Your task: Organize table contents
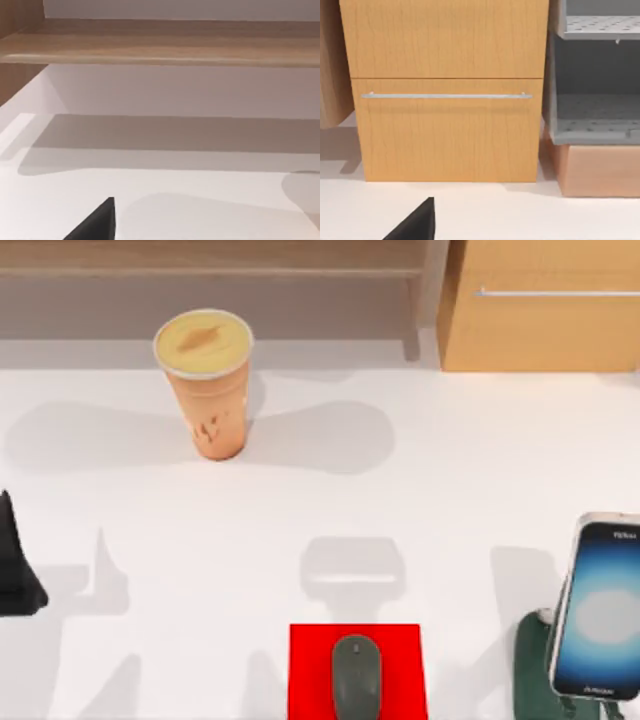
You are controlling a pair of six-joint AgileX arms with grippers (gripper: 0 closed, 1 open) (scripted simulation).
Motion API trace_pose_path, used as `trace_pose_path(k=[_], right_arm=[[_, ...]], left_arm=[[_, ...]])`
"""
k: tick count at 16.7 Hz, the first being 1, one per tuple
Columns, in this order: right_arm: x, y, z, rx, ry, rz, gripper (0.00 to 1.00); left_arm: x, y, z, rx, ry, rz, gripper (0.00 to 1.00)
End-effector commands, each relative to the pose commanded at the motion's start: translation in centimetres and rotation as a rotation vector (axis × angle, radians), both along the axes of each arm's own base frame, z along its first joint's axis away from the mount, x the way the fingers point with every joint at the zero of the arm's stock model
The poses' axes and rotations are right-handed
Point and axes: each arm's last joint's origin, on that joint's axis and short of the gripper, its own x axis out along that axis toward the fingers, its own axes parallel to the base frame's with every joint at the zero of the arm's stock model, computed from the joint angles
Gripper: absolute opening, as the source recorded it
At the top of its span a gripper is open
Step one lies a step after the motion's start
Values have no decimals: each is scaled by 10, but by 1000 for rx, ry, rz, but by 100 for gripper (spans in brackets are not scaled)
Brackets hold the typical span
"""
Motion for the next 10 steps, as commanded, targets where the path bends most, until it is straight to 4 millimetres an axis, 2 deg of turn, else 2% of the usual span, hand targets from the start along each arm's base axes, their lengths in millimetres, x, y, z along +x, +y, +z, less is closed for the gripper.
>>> trace_pose_path(k=[5,10], right_arm=[[0,0,0,0,0,0,100],[0,0,0,0,0,0,100]], left_arm=[[20,-16,-4,-1,101,-30,100],[54,-50,-15,39,220,-94,100]])
